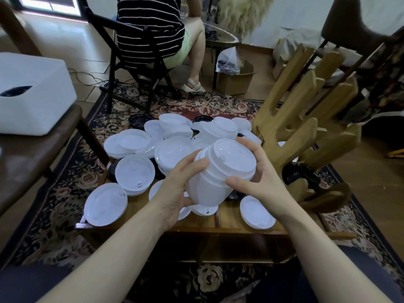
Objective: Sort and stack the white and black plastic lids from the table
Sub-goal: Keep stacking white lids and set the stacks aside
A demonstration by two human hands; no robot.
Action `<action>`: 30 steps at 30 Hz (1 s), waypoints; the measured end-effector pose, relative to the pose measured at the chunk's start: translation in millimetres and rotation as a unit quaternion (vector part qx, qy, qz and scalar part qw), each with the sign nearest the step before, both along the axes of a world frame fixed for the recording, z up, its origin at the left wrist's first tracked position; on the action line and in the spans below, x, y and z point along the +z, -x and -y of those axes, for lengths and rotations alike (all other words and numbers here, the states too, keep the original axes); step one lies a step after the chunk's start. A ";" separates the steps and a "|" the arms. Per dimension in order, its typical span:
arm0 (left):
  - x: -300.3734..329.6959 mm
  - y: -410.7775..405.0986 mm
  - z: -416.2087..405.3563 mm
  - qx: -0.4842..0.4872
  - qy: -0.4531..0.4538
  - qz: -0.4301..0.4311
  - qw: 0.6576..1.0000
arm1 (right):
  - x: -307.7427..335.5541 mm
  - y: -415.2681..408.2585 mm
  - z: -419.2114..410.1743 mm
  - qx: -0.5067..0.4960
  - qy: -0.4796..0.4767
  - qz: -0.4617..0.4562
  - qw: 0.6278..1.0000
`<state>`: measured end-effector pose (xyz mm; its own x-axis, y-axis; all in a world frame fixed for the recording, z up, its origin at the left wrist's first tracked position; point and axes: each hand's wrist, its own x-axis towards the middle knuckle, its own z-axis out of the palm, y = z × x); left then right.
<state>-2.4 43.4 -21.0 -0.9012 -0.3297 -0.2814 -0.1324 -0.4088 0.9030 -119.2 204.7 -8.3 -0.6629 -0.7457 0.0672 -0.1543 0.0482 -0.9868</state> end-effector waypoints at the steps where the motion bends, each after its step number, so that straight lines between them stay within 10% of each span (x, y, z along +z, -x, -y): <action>1: 0.3 -0.3 -1.1 -0.006 -0.001 0.000 1.000 | -0.7 -0.4 1.3 -0.004 -0.002 0.000 1.000; 30: -5.6 -1.8 -8.3 -0.009 0.015 -0.019 1.000 | -6.0 -4.6 -1.4 0.037 -0.108 -0.096 0.989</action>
<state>-0.6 51.7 -26.6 -0.9170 -0.3210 -0.2366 -0.1046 -0.3790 0.9195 -114.6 206.1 -14.3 -0.5968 -0.8021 0.0199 -0.3480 0.2365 -0.9072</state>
